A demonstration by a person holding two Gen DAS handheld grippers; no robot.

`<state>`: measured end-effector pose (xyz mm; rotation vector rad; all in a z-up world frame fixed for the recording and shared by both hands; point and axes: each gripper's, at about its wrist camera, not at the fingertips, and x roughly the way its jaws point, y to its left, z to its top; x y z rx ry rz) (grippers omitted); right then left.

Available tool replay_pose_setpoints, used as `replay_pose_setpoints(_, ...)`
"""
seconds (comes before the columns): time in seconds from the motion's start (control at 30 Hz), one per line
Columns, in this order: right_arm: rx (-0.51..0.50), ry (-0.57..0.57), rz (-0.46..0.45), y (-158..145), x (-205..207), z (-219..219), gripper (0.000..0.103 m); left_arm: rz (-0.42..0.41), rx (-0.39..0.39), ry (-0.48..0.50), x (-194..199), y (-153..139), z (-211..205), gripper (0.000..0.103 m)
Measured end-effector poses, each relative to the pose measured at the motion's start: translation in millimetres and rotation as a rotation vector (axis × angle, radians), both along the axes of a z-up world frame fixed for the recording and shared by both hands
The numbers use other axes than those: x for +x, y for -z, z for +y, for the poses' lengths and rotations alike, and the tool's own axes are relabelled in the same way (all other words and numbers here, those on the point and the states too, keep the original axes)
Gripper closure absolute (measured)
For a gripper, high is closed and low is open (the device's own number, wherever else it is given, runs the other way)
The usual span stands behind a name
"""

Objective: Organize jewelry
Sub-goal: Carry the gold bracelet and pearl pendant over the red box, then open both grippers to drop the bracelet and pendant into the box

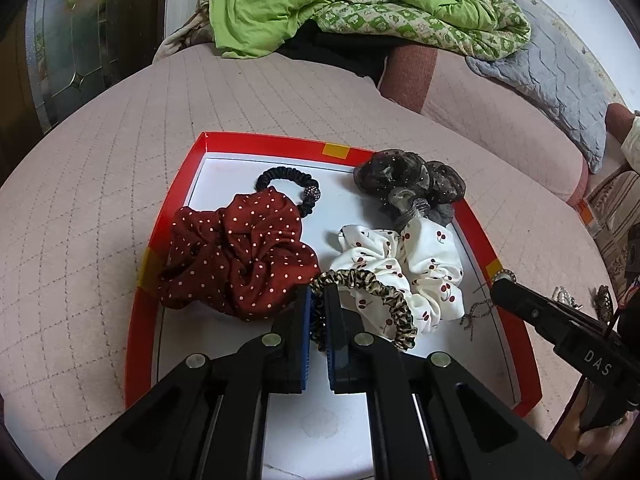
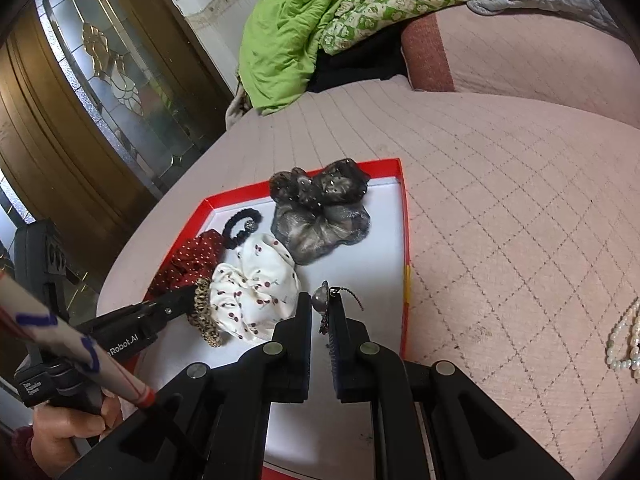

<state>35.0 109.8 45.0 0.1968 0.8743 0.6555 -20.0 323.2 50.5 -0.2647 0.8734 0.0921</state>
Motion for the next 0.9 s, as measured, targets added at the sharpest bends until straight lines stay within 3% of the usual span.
replay_pose_setpoints(0.9,-0.030,0.001,0.034,10.8,2.4,1.4,0.093,-0.006,0.030,0.001,-1.3,-3.1,-3.2,0.096)
